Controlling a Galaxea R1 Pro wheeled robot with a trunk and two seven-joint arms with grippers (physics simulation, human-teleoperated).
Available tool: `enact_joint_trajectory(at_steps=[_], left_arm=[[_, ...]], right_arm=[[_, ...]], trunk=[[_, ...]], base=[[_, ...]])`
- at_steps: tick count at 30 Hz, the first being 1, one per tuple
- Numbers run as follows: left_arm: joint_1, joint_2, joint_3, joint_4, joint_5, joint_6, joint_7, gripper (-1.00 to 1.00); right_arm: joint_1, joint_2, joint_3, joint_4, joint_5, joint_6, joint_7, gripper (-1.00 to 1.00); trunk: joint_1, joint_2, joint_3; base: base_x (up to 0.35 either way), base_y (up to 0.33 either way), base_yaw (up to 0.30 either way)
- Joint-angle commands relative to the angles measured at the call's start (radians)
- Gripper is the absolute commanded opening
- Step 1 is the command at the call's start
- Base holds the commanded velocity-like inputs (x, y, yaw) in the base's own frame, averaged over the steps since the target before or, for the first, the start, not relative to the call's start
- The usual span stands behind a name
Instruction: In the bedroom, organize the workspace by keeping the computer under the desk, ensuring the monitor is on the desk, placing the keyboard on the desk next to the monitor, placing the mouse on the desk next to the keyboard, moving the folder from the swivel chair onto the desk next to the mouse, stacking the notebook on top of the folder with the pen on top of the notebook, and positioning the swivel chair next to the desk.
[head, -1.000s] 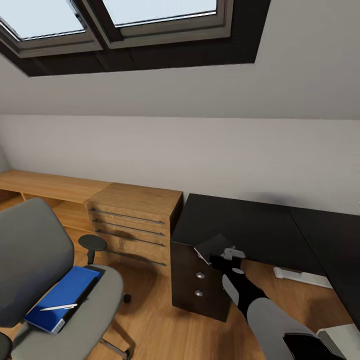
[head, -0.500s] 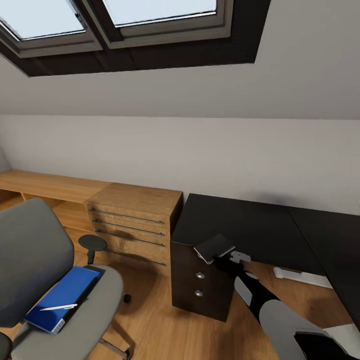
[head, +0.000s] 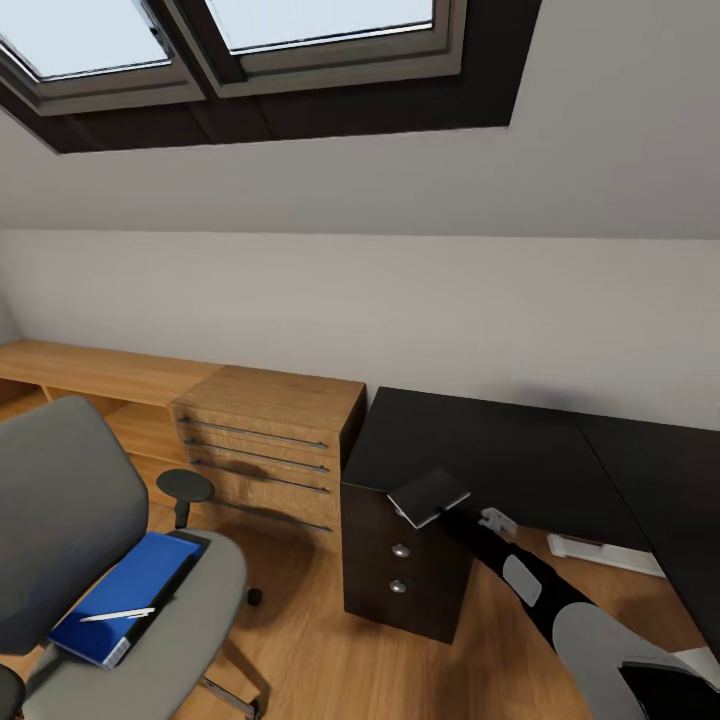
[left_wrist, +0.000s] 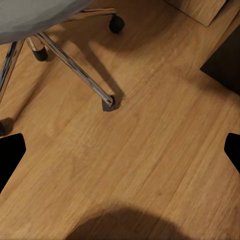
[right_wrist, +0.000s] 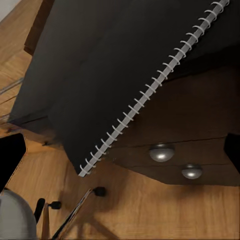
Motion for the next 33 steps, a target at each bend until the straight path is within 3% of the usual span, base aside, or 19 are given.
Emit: enact_joint_trajectory(at_steps=[1, 8, 16, 21, 33], left_arm=[[-0.001, -0.001, 0.002, 0.000, -0.003, -0.003, 0.003, 1.00], [-0.001, 0.000, 0.003, 0.000, -0.003, -0.003, 0.003, 1.00], [-0.001, 0.000, 0.004, 0.000, -0.002, -0.002, 0.003, 1.00], [-0.001, 0.000, 0.005, 0.000, -0.001, -0.002, 0.003, 1.00], [-0.001, 0.000, 0.005, 0.000, -0.001, -0.003, 0.003, 1.00]], right_arm=[[-0.001, -0.005, -0.007, 0.000, -0.018, 0.013, 0.011, 1.00], [-0.001, -0.020, -0.007, 0.001, -0.099, 0.062, 0.019, 1.00], [-0.001, -0.033, -0.006, 0.001, -0.161, 0.123, 0.035, 1.00], [-0.001, -0.034, -0.007, 0.001, -0.178, 0.163, 0.048, 1.00], [-0.001, -0.034, -0.006, 0.025, -0.182, 0.169, 0.053, 1.00]], trunk=[[0.000, -0.001, -0.001], [0.000, -0.001, -0.001], [0.000, -0.001, -0.001], [0.000, -0.001, -0.001], [0.000, -0.001, -0.001]], base=[[0.000, 0.000, 0.000], [0.000, 0.000, 0.000], [0.000, 0.000, 0.000], [0.000, 0.000, 0.000], [0.000, 0.000, 0.000]])
